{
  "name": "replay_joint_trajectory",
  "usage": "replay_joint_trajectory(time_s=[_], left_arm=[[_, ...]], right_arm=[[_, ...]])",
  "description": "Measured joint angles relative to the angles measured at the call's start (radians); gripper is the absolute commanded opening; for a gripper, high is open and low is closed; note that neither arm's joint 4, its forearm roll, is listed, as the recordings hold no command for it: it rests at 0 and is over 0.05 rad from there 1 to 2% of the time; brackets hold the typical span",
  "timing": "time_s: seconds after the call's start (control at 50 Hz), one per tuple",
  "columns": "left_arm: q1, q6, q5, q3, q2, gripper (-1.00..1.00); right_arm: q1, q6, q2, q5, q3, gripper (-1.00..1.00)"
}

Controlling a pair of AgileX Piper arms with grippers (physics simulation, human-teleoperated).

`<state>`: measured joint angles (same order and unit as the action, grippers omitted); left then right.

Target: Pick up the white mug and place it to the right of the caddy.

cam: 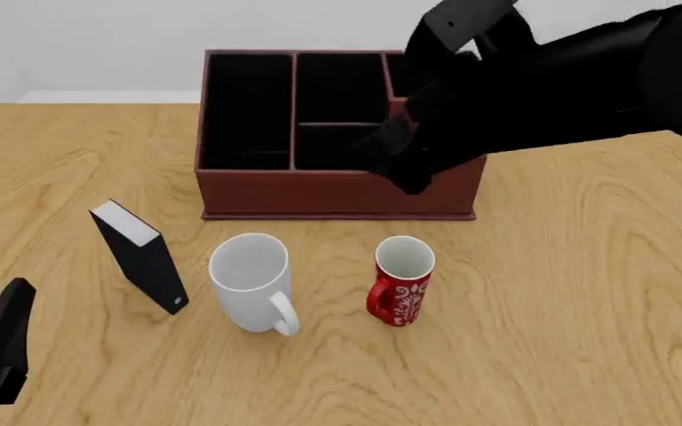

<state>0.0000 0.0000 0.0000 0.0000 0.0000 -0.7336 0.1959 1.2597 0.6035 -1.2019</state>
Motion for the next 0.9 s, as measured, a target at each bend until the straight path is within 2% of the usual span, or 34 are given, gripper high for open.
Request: replay_joint_trajectory(time_s=[0.46,0.9], left_arm=[[0.000,0.000,0.000,0.000,0.000,1.00],[0.000,0.000,0.000,0.000,0.000,1.00]], right_arm=[[-0.090,-0.068,0.180,-0.046,0.000,1.00],[-0.123,-0.103,0.229,-0.089,0.025,1.00]])
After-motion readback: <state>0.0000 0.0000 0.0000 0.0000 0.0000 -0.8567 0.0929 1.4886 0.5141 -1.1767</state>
